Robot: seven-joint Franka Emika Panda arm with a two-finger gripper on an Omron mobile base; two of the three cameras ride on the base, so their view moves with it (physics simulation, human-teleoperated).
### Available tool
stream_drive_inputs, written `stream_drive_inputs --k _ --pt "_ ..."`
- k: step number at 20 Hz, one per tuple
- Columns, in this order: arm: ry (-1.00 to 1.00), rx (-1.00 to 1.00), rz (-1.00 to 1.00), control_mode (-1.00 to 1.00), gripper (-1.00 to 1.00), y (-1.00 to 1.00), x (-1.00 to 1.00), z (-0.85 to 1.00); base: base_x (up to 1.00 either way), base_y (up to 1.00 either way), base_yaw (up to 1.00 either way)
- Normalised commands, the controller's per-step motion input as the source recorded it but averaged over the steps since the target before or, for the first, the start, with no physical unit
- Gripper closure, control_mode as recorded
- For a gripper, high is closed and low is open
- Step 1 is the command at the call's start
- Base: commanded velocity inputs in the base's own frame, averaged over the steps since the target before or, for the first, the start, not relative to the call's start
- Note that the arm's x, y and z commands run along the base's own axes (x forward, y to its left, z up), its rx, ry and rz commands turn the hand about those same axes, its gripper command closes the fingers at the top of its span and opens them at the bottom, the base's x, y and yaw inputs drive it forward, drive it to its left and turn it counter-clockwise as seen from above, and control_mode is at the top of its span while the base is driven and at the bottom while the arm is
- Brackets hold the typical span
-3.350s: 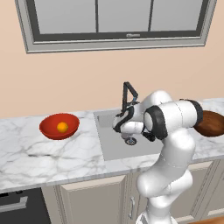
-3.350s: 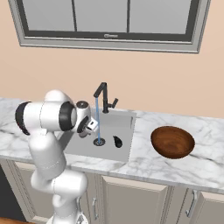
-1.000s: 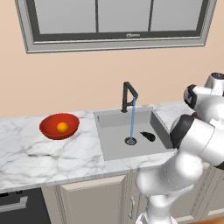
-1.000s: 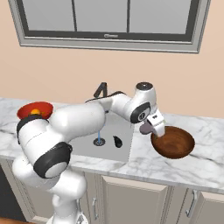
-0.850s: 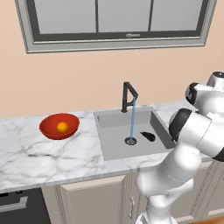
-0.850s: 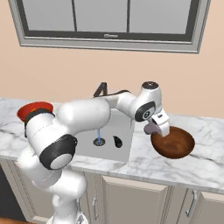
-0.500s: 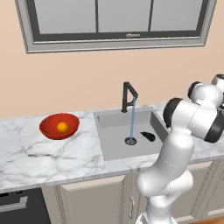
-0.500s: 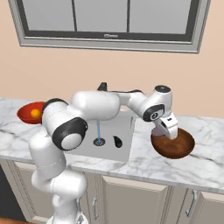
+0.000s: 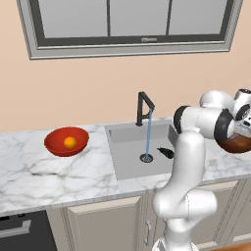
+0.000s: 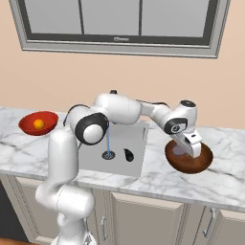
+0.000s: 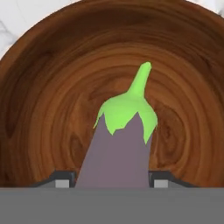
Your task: Pick the eggplants from the sink and place them in one bowl. Place the orange in the other bowl. Then turn off the sink faucet.
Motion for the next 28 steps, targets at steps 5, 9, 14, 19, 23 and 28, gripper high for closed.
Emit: stream_drive_inputs --k 5,9,14,19,23,28 --pt "0.07 0.00 0.00 -1.00 -1.00 -0.17 0.16 -0.13 0.00 0.00 0.00" --pt "-0.03 0.00 0.00 -1.00 -1.00 -0.14 -0.03 -0.01 0.00 0.00 0.00" --pt "-0.43 -0.03 0.00 -1.00 -1.00 0.48 -0.15 -0.04 0.00 0.00 0.00" --pt "-0.50 -0.05 0.10 -1.00 -1.00 0.94 -0.02 0.08 0.00 0.00 0.00" --pt "-0.28 -0.24 0.20 -1.00 -1.00 0.93 0.00 0.68 0.00 0.00 0.00" --pt "-0.02 -0.39 0.31 -1.00 -1.00 0.95 0.00 0.82 0.00 0.00 0.00"
